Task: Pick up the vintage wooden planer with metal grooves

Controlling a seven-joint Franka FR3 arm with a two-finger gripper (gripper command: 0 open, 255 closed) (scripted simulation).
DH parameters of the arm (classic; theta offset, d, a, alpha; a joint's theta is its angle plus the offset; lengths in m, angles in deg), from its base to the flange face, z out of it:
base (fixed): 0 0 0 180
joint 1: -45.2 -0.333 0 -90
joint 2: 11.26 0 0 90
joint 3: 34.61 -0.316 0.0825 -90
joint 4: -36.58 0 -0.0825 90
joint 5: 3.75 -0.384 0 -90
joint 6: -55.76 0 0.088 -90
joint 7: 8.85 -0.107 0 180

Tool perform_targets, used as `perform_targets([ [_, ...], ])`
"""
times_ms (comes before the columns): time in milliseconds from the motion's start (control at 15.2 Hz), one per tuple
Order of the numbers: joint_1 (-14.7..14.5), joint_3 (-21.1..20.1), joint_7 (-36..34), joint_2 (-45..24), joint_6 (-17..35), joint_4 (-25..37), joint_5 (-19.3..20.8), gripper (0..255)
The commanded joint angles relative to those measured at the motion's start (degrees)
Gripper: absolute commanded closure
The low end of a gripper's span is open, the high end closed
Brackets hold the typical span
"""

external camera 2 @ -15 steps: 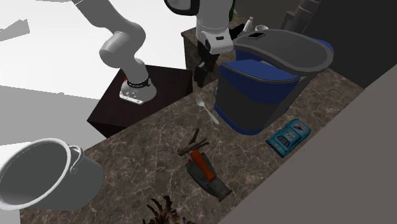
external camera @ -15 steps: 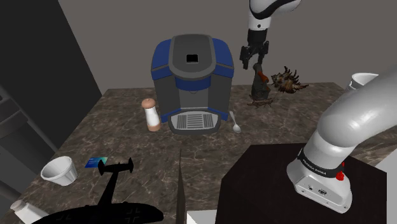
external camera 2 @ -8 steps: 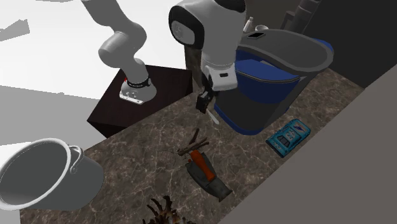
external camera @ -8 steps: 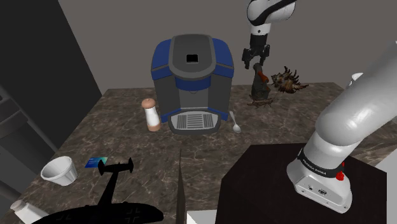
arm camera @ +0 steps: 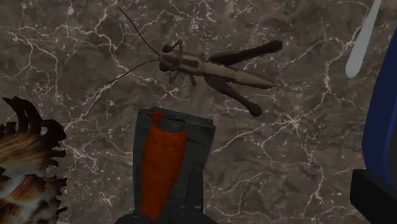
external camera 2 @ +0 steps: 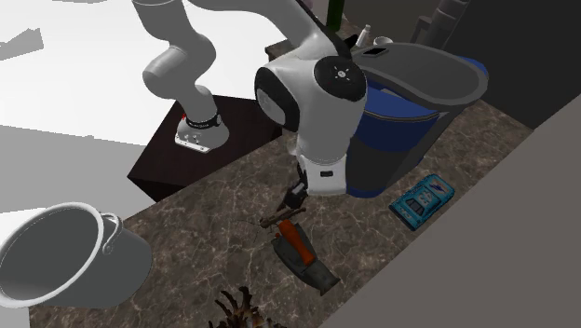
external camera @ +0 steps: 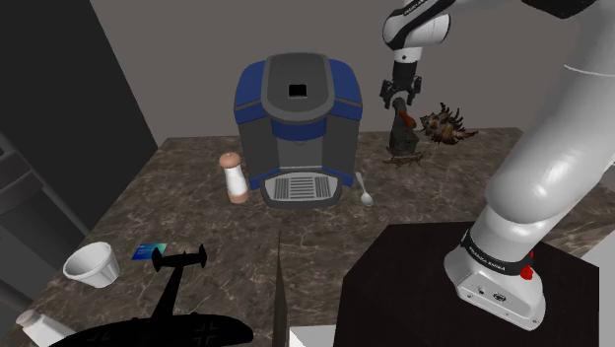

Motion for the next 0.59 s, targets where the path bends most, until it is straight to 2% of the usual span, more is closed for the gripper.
perform_targets([
  [0,1.33,1.02,1.14,-4.08,0.06,3.61,-1.79,0],
  [528,8.01,3.08,4.42,-19.11,-0.66,17.17,-8.94,0],
])
